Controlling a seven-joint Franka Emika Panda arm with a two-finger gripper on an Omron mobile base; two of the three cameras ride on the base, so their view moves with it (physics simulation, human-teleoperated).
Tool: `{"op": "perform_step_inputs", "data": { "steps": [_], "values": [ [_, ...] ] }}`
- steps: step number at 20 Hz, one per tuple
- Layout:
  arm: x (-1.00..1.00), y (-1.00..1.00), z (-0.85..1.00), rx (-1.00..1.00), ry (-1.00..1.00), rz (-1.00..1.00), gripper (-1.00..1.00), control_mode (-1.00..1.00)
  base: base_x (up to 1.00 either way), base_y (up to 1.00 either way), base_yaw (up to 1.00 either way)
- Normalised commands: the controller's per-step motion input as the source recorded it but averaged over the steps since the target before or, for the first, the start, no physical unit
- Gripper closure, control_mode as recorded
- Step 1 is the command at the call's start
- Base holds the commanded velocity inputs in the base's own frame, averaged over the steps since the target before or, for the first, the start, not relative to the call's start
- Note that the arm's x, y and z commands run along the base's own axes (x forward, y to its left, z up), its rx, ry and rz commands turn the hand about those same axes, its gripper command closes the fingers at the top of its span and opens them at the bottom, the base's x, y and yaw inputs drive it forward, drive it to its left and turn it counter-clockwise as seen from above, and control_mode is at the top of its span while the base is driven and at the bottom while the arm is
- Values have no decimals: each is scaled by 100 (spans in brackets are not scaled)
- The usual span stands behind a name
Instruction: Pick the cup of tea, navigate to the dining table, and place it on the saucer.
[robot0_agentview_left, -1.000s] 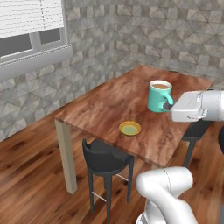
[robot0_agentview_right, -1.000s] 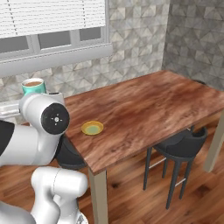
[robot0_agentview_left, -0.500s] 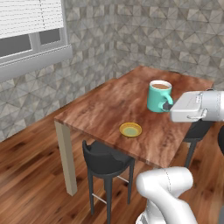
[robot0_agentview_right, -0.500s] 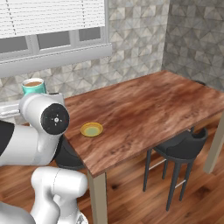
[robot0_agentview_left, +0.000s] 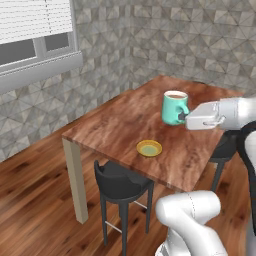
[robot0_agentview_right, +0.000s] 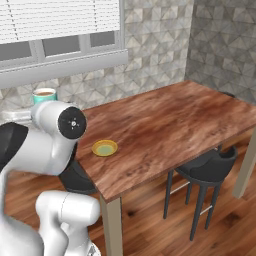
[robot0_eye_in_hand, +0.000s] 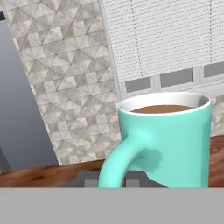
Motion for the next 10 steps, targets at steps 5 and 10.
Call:
{"op": "perform_step_inputs", "data": {
  "steps": [5,10],
  "values": [
    [100,0,1,0,40,11,100,-100,0,0,0],
    [100,-2,-15,0,18,9,100,-100,0,0,0]
  ]
}}
